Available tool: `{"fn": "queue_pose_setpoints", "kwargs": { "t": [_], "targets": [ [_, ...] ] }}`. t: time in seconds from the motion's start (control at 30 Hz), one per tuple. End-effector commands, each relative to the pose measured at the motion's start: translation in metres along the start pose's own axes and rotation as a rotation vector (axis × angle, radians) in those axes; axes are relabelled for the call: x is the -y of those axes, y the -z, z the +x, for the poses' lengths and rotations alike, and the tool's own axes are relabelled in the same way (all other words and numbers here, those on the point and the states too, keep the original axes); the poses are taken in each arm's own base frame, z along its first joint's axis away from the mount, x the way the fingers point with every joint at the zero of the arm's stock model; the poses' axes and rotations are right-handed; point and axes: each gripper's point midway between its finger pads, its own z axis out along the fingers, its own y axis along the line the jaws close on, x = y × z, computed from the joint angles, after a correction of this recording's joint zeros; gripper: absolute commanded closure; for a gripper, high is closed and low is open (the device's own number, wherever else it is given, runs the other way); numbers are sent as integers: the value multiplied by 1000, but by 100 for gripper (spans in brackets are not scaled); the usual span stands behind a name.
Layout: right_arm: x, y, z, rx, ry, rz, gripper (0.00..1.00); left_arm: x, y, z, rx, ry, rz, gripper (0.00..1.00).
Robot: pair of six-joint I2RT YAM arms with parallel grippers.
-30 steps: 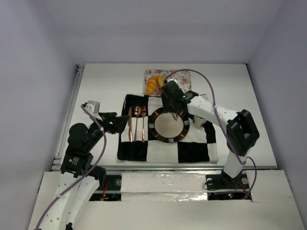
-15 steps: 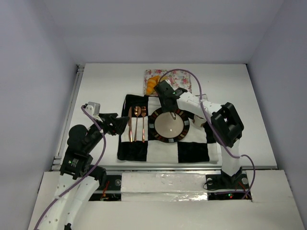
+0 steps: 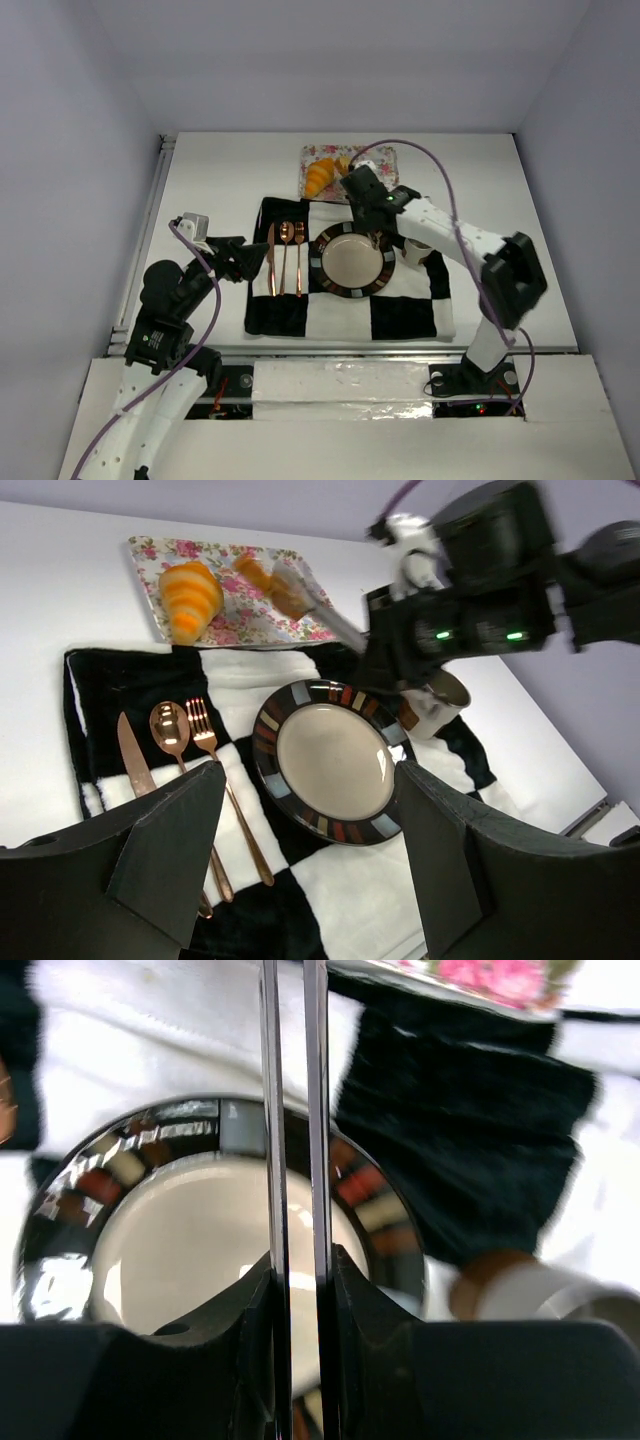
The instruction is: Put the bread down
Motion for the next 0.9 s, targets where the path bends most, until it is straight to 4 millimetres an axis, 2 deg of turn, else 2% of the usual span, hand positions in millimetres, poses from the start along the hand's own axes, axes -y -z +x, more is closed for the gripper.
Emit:
{"fn": "queue_pose_setpoints", "kwargs": {
  "t": [0.0, 0.1, 0.13, 0.17, 0.27, 0.33, 0.37, 0.4, 0.47, 0.5, 0.63, 0.77, 0.8, 0.83, 0.87],
  "targets": [
    [7, 48, -29, 147, -100, -78, 81, 0, -1, -4, 25, -14, 0, 34],
    [9, 70, -12, 150, -124, -126, 81, -1, -1, -5, 30, -13, -4, 35],
    [15, 88, -12, 179, -150, -149, 81, -1, -1, -5, 31, -13, -6, 35],
    [9, 89, 11, 143, -150, -170, 82, -1, -1, -5, 30, -13, -6, 35],
    [0, 115, 52, 106, -165, -244, 82, -2, -1, -5, 29, -11, -8, 35],
    [-11, 129, 78, 69, -153, -292, 82, -2, -2, -4, 26, -8, -10, 35],
    [-14, 141, 84, 69, -196, -341, 82, -2, -2, -4, 27, -9, -8, 35],
    [-18, 138, 104, 33, -195, -359, 82, -1, -2, -4, 28, -8, -6, 36],
    [-29, 142, 123, -4, -209, -400, 82, -1, -2, -4, 27, -6, -4, 36],
    [-29, 137, 137, -28, -202, -391, 82, -2, -2, -4, 27, -6, -7, 36],
    [-44, 130, 158, -76, -182, -400, 82, -2, -1, -5, 33, -5, -11, 36],
    [-62, 132, 164, -97, -155, -427, 78, -1, 1, -6, 39, -5, -9, 37],
    [-66, 135, 164, -96, -149, -437, 75, -1, 1, -6, 43, -4, -10, 37],
    [-67, 136, 162, -96, -154, -438, 65, -1, 1, -7, 45, -5, -11, 37],
    [-69, 139, 157, -86, -164, -445, 60, -1, 2, -7, 46, -5, -10, 37]
  ]
}}
